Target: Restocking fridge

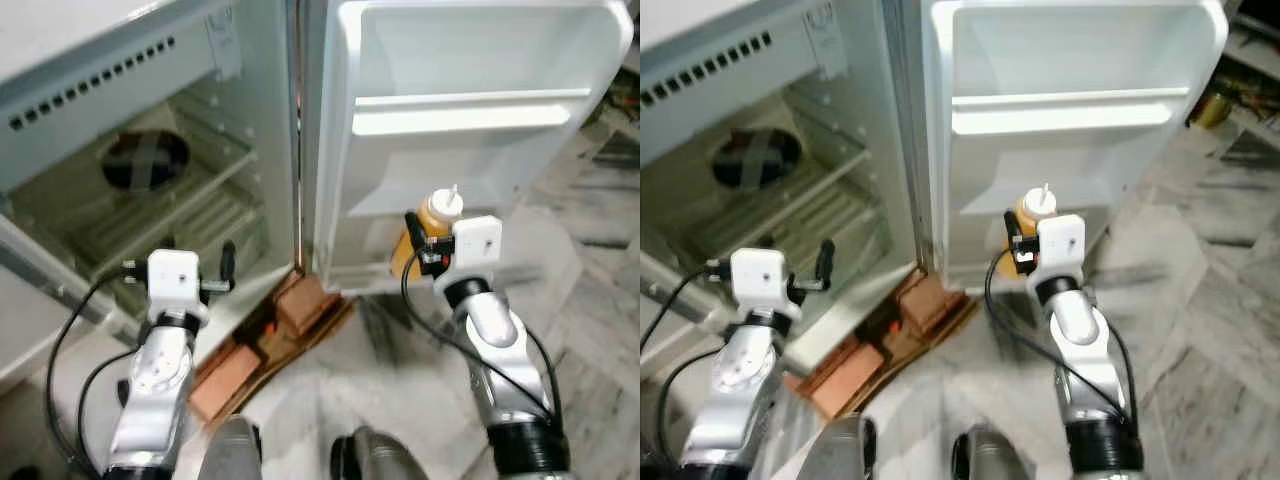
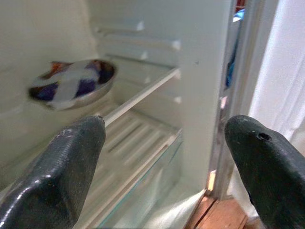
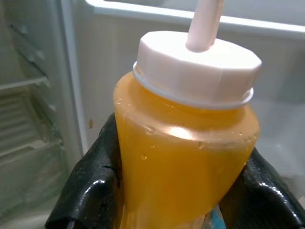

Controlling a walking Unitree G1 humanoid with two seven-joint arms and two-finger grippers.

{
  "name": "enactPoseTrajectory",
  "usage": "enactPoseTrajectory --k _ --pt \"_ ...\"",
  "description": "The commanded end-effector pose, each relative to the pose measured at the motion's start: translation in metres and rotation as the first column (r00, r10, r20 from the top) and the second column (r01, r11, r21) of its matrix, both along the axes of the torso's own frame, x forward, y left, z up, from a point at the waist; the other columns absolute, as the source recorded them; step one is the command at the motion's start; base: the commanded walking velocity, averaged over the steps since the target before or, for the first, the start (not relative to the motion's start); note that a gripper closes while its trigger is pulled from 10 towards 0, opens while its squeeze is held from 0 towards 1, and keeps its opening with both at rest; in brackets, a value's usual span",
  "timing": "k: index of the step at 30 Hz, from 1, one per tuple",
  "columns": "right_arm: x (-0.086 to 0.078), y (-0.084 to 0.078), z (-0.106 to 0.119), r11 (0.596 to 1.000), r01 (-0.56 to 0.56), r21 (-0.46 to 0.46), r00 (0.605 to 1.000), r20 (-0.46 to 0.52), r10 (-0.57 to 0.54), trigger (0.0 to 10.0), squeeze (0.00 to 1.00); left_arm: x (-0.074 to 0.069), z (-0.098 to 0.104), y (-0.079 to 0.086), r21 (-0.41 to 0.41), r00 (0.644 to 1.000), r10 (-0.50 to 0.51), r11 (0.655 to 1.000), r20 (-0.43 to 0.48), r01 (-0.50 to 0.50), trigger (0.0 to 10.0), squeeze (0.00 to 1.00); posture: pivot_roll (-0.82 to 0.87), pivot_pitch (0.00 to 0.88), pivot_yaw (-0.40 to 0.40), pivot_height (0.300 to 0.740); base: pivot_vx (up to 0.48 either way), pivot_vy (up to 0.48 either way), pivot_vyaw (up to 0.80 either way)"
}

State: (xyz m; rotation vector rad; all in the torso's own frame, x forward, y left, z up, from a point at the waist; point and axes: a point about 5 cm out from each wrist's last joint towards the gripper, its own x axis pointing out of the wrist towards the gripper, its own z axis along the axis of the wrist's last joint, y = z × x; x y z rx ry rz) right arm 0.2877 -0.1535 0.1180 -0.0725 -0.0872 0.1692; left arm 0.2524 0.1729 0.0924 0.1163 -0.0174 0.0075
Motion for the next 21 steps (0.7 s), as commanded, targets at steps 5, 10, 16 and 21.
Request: enactPoseTrajectory --k 5,10,16,21 --pt "-0.004 -0.003 0.0 1.0 0.027 0.001 0.999 0.022 -0.027 10.0 0.0 0.002 -0.001 0.001 0.006 1.0 -0.002 1.0 -0.011 0.002 10.0 0.0 0.05 0.103 0.005 0.74 0.0 -0.425 0.0" --pt "-0.006 -0.006 -0.002 0.999 0.036 -0.003 0.999 0.017 -0.036 10.0 0.0 0.005 0.002 0.005 0.002 1.0 0.016 1.0 0.004 -0.016 10.0 0.0 0.05 0.102 0.004 0.74 0.0 -0.129 0.0" --pt "-0.008 -0.004 -0.006 1.0 0.014 -0.016 1.0 0.006 -0.014 10.0 0.0 0.002 -0.002 0.01 0.005 0.998 0.055 0.998 -0.015 -0.055 10.0 0.0 0.05 0.098 0.004 0.74 0.0 0.0 0.0" --pt "-0.008 -0.001 -0.006 1.0 0.002 -0.018 1.0 0.008 -0.002 10.0 0.0 -0.004 -0.006 0.013 -0.001 0.998 0.056 0.998 -0.029 -0.056 10.0 0.0 0.05 0.094 -0.002 0.74 0.0 0.0 0.0"
